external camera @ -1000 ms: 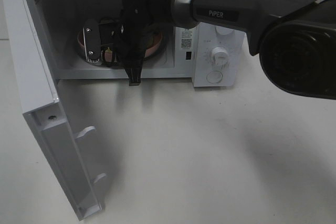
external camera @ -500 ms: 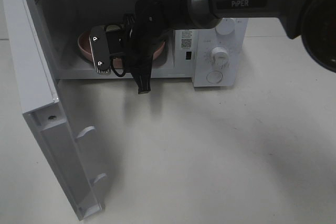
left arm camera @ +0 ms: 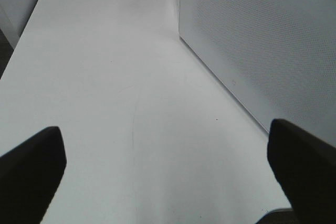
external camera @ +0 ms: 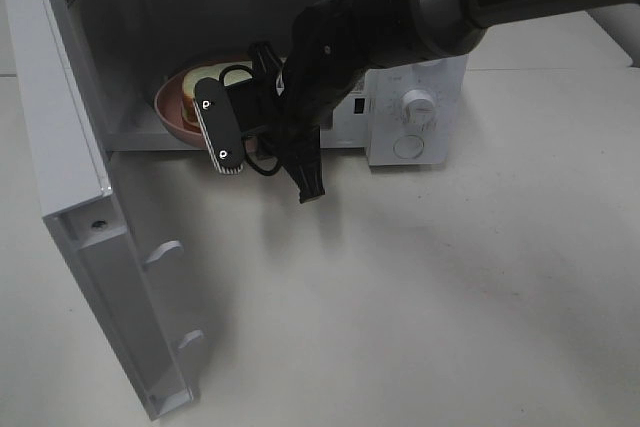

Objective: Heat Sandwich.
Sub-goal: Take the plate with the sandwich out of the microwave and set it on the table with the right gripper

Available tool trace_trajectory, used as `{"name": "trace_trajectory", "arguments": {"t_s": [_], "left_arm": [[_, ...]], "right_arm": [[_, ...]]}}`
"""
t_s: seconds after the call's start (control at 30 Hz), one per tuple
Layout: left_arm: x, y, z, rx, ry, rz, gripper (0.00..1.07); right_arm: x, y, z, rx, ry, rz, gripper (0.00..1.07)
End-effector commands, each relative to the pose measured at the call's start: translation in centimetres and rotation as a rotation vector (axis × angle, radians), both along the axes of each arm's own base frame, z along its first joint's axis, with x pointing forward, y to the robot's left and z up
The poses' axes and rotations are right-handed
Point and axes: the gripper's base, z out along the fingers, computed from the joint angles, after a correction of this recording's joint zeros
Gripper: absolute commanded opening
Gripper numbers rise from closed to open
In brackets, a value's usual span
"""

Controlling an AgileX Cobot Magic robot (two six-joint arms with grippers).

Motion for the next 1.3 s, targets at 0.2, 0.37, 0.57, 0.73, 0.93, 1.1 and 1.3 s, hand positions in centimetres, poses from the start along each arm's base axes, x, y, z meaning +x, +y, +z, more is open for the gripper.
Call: {"name": "trace_trajectory", "arguments": {"t_s": [0.2,0.37,0.57,0.73,0.93,1.1,1.3], "left_arm": [[-0.1,0.0,0.0,-0.006,-0.017,0.000,1.00],[-0.1,0.0,0.0,-0.006,-0.017,0.000,1.00],[-0.1,0.0,0.0,-0.006,-0.017,0.000,1.00],[-0.1,0.0,0.0,-0.006,-0.017,0.000,1.00],[-0.1,0.0,0.0,-0.006,-0.017,0.000,1.00],[-0.1,0.0,0.0,-0.006,-0.017,0.000,1.00],[-0.1,0.0,0.0,-0.006,-0.017,0.000,1.00]], "right_arm": [[-1.7,-0.9,1.9,0.033,-0.064,0.046,0.00],[-3.2,-2.1,2.5,0.026,-0.063,0.057,0.00],[-4.8,-3.4,2.9,0.031,-0.066,0.060,0.00],[-6.2,-4.5,3.5,0.029,-0.078,0.078,0.00],[-8.5,-5.4,4.1,0.021,-0.089,0.123,0.00],[-9.8,-6.0,4.3,0.017,-0.084,0.135,0.00],[-11.5,-7.1,4.8,0.017,-0.084,0.146,0.00]]}}
